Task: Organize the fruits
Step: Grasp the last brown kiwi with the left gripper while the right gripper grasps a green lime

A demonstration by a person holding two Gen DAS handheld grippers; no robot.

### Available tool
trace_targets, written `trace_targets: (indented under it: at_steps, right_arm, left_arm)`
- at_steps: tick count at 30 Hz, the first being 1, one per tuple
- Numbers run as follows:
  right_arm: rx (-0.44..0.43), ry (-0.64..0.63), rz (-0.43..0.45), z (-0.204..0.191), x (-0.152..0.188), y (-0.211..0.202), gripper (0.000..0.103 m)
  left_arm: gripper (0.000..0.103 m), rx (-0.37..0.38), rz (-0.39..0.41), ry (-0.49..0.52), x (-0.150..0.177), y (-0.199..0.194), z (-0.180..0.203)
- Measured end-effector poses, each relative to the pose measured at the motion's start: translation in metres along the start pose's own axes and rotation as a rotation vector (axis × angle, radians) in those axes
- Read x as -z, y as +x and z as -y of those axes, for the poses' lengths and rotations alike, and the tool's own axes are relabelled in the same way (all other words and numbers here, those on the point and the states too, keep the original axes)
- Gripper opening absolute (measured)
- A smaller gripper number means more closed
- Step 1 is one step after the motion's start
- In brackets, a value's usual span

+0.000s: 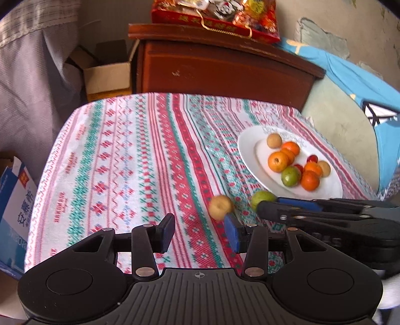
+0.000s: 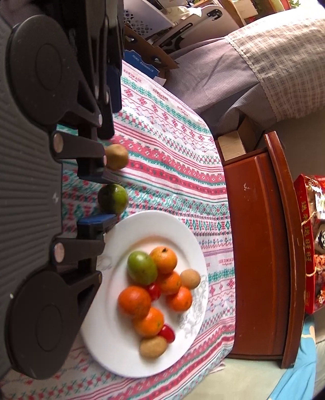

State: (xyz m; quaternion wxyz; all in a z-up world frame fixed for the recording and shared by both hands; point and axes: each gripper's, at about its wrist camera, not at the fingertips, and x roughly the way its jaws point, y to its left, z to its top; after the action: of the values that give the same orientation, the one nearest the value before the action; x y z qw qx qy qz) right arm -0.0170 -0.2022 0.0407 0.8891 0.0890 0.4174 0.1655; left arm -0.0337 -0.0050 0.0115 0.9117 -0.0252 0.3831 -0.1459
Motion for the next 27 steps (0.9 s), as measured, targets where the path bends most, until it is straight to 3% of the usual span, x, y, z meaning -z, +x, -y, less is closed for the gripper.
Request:
trace_targets:
  at_steps: [19,23,27]
  right_arm:
    - [0.008,-0.002,-0.026,0.004,0.016,-0.010,0.029]
    - [0.013,-0.004,-0.021,0.004,0.015,-0.008,0.029]
    - [0.016,-0.006,-0.015,0.003,0.013,-0.007,0.029]
  left_arm:
    - [0.040,-0.001,0.046,0.054,-0.003,0.029,0.019]
    - [0.036,-0.005,0.056,0.063,-0.003,0.030,0.019]
    - [0.027,-0.002,0.062,0.074,-0.001,0.029,0.019]
